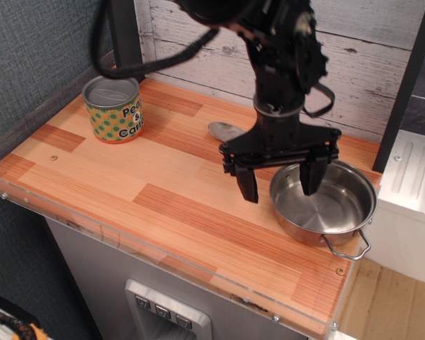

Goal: Place the vessel to the front edge of the table

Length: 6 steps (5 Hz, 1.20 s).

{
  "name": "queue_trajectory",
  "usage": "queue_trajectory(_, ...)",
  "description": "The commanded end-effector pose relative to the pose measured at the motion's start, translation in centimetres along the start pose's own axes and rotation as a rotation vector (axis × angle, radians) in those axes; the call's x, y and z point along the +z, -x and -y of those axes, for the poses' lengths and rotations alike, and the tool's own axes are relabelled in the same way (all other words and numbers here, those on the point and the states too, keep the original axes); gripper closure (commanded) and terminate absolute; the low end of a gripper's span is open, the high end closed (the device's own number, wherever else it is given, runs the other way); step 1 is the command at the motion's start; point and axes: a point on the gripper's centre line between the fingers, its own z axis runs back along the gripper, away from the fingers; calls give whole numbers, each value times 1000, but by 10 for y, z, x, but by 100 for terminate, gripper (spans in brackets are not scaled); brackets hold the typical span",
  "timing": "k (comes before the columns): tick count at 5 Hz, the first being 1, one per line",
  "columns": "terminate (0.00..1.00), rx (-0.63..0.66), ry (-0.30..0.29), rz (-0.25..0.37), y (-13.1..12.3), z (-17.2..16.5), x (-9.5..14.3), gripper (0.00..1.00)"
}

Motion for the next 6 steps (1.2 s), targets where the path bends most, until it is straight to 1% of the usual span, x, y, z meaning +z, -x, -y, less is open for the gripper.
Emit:
queue_trajectory(1, 0, -4, -7, 25, 1, 2, -4, 0)
queue_trajectory(2, 0, 4, -10, 22, 2, 1, -11, 0)
queue_trajectory(3, 0, 9, -10, 32, 3, -2, -11, 100)
queue_trajectory(4, 0, 19, 4, 37, 2, -4, -7, 100)
queue_trajectory(5, 0, 38, 24, 43, 1, -7, 3, 100)
queue_trajectory(6, 0, 115, 54, 58, 0, -13, 18, 100)
